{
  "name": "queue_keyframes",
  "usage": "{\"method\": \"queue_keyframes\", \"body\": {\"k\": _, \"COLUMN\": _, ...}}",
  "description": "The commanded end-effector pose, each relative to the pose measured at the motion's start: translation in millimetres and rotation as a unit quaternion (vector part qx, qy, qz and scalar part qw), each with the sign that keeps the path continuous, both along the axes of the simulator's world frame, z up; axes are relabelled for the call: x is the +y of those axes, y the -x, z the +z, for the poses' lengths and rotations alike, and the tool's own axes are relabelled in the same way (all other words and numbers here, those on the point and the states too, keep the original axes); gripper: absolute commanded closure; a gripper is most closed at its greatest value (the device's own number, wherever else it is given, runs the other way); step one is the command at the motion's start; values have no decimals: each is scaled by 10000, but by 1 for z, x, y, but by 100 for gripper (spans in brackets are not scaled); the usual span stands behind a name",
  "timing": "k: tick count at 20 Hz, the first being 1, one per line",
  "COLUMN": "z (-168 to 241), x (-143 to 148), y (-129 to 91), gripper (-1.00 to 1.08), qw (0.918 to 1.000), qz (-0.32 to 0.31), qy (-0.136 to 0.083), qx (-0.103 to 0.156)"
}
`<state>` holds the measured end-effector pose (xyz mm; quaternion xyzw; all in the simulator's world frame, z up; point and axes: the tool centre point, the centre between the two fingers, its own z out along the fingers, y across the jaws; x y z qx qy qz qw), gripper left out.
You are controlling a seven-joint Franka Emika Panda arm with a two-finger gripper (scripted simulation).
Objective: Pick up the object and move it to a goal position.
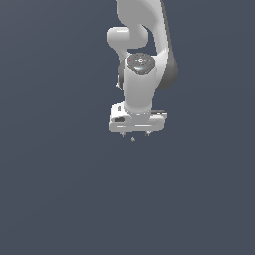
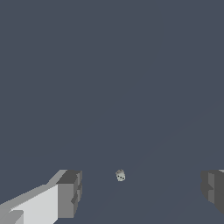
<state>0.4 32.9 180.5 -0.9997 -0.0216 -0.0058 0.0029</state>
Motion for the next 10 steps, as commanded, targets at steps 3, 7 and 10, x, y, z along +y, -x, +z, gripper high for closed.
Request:
{"method": "queue_keyframes", "body": {"k": 3, "z": 0, "x": -3, "y": 0, "gripper": -92, "qw": 10000, "qz": -33, "qy": 0, "qx": 5}}
{"method": "queue_keyframes", "body": {"k": 7, "z": -2, "x": -26, "y": 1, "gripper": -92, "qw": 9996, "qz": -283, "qy": 0, "qx": 39}}
{"method": "queue_keyframes", "body": {"k": 10, "z": -3, "x": -39, "y": 2, "gripper": -92, "qw": 9991, "qz": -422, "qy": 0, "qx": 58}}
